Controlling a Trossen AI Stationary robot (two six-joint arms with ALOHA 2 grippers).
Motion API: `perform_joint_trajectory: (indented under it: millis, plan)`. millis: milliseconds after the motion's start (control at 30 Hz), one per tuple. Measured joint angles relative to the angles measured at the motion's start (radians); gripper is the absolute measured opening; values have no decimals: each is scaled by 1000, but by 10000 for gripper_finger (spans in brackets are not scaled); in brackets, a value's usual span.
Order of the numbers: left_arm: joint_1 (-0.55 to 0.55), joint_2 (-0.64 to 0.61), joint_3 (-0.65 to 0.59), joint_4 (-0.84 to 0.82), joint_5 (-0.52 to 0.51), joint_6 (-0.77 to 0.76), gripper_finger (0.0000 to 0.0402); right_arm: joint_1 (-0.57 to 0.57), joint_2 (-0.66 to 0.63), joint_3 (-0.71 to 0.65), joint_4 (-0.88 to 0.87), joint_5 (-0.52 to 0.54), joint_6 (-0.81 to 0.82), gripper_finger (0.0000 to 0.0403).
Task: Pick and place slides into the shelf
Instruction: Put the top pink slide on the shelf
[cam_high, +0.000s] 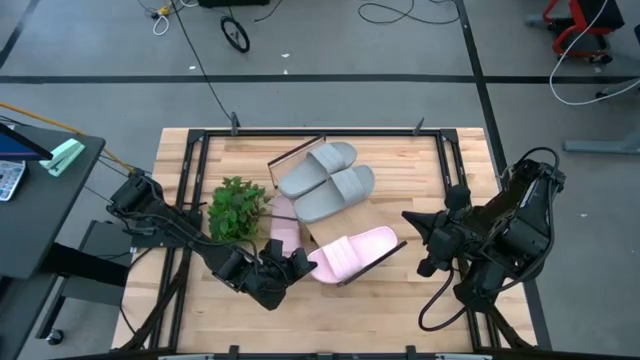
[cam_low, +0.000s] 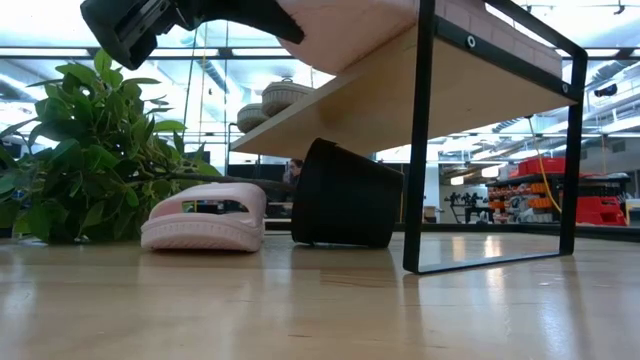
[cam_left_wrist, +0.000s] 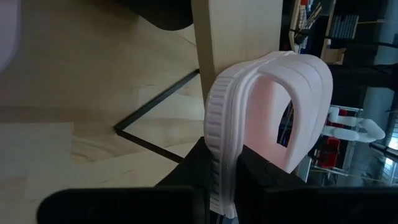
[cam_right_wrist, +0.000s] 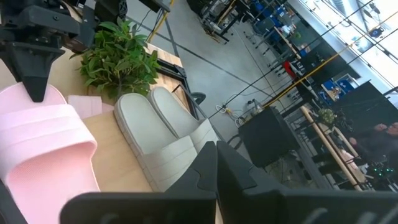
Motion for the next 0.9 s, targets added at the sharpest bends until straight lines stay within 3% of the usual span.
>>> perform_joint_trajectory:
  millis: [600, 900]
  plan:
    - [-3, 0, 0, 2, 0, -21, 39, 0, 0, 0, 0, 0, -10, 1]
    - [-14, -1, 0, 5, 2, -34, 123, 0, 0, 0, -1, 0, -10, 1]
